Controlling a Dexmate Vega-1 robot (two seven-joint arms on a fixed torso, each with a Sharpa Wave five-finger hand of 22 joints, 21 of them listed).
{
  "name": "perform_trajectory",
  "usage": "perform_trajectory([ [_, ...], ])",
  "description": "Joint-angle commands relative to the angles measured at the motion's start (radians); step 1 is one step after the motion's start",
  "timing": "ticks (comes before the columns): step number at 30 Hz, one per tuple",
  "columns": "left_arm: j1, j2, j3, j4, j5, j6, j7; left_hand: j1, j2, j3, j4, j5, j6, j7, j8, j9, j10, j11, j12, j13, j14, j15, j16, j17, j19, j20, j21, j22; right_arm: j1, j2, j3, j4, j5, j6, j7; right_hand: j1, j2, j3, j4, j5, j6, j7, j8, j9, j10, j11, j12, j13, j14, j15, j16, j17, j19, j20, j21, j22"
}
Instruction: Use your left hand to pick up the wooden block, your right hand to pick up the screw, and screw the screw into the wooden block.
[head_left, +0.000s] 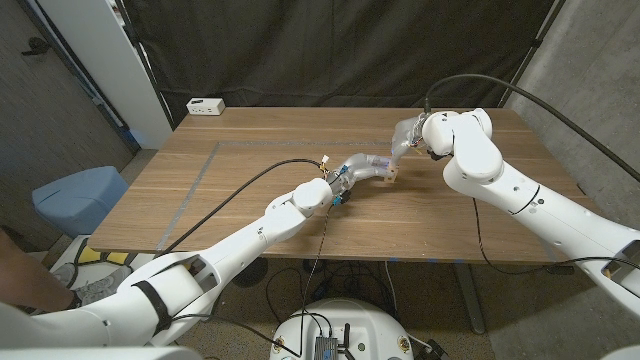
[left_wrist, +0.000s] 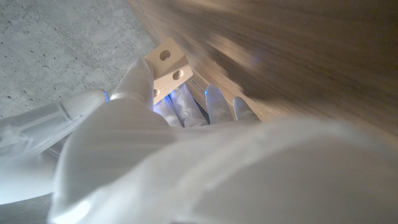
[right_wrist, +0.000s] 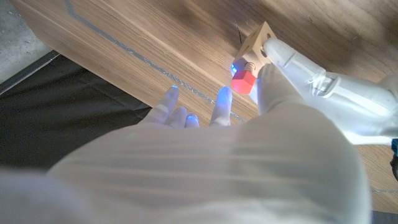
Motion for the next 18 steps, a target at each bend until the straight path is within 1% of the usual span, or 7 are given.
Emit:
perform_trajectory([
  [1,-0.001,-0.001,0.002,0.002,0.002,-0.001,-0.002,0.003,0.005,0.019,0.015,0.008,0.035,0.032,0.007,0.005,0.009,-0.003,0.006,0.05,0.006,-0.045,0.002,0.001,0.007,0.0,0.002,0.003,0.002,-0.005,0.001,0.006,0.011,0.011,-0.022,0.02,0.006,0.016,0.003,0.007,0.034,-0.005,0.017,0.006,0.015,-0.009,0.011,0.001,0.011,-0.007,0.01,0.004,0.012,-0.007,0.008,0.001],
  [8,-0.002,-0.001,0.004,0.002,0.004,0.002,-0.002,0.005,0.004,0.02,0.013,0.009,0.036,0.031,0.008,0.005,0.009,-0.003,0.006,0.049,0.006,-0.044,0.001,0.001,0.008,-0.003,0.002,0.003,0.002,-0.007,0.004,0.01,0.027,0.014,-0.033,0.028,0.015,0.026,0.009,0.007,0.077,-0.011,0.036,0.008,0.035,-0.01,0.016,0.001,0.018,-0.012,0.013,0.006,0.023,-0.013,0.01,0.001],
  [9,-0.002,-0.002,0.004,0.002,0.004,0.002,-0.003,0.005,0.005,0.02,0.013,0.009,0.035,0.031,0.007,0.005,0.009,-0.003,0.006,0.05,0.005,-0.045,0.001,0.001,0.008,-0.003,0.002,0.003,0.002,-0.008,0.005,0.01,0.03,0.014,-0.036,0.027,0.017,0.027,0.011,0.006,0.083,-0.004,0.039,0.008,0.037,-0.012,0.017,0.001,0.019,-0.014,0.014,0.007,0.023,-0.013,0.01,0.001],
  [16,-0.003,-0.003,0.006,0.004,0.005,0.001,-0.003,0.008,0.006,0.021,0.012,0.009,0.033,0.031,0.007,0.005,0.009,-0.003,0.006,0.05,0.005,-0.045,0.002,0.001,0.007,-0.003,0.002,0.003,0.001,-0.013,0.004,0.011,0.04,0.013,-0.049,0.029,0.023,0.032,0.014,0.005,0.131,-0.013,0.059,0.009,0.051,-0.019,0.019,0.001,0.026,-0.019,0.016,0.008,0.032,-0.019,0.011,0.001],
  [18,-0.004,-0.004,0.006,0.005,0.006,0.001,-0.003,0.008,0.007,0.021,0.012,0.009,0.034,0.031,0.007,0.005,0.008,-0.003,0.006,0.05,0.005,-0.045,0.002,0.001,0.008,-0.004,0.002,0.003,0.001,-0.014,0.003,0.011,0.041,0.01,-0.05,0.03,0.026,0.033,0.015,0.005,0.14,-0.012,0.063,0.009,0.055,-0.019,0.02,0.001,0.029,-0.024,0.017,0.008,0.033,-0.021,0.011,0.001],
])
